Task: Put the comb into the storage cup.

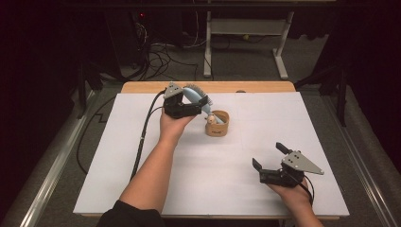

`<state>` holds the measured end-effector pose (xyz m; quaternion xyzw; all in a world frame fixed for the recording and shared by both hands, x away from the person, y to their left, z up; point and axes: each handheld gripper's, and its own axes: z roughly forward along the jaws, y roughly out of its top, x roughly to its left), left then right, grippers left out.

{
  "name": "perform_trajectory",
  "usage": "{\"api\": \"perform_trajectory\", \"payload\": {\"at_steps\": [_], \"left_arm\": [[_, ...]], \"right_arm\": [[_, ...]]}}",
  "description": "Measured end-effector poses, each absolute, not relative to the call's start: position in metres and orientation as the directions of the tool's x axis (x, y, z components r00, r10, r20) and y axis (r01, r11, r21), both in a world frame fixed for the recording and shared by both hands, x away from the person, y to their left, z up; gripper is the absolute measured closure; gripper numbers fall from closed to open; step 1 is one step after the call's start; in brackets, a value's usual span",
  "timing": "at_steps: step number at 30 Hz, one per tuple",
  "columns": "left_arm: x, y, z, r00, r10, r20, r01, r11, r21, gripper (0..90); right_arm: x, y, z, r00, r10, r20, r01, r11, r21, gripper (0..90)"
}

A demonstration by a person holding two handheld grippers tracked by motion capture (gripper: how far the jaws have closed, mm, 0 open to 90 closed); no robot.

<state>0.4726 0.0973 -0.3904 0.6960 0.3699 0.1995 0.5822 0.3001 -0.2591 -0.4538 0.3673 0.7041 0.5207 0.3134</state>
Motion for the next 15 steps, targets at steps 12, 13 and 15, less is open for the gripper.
{"api": "perform_trajectory", "payload": {"at_steps": [12,13,15], "left_arm": [[0.453,0.111,-0.401,0.68,0.72,-0.14,0.282,-0.081,0.956,0.1],[0.45,0.113,-0.402,0.683,0.719,-0.126,0.276,-0.094,0.957,0.1],[0.443,0.117,-0.403,0.687,0.716,-0.121,0.271,-0.098,0.957,0.1]], "right_arm": [[0.3,-0.258,-0.453,-0.533,0.844,-0.064,0.194,0.196,0.961,0.4],[0.3,-0.258,-0.453,-0.533,0.844,-0.066,0.193,0.197,0.961,0.4],[0.3,-0.258,-0.453,-0.533,0.844,-0.066,0.193,0.197,0.961,0.4]]}}
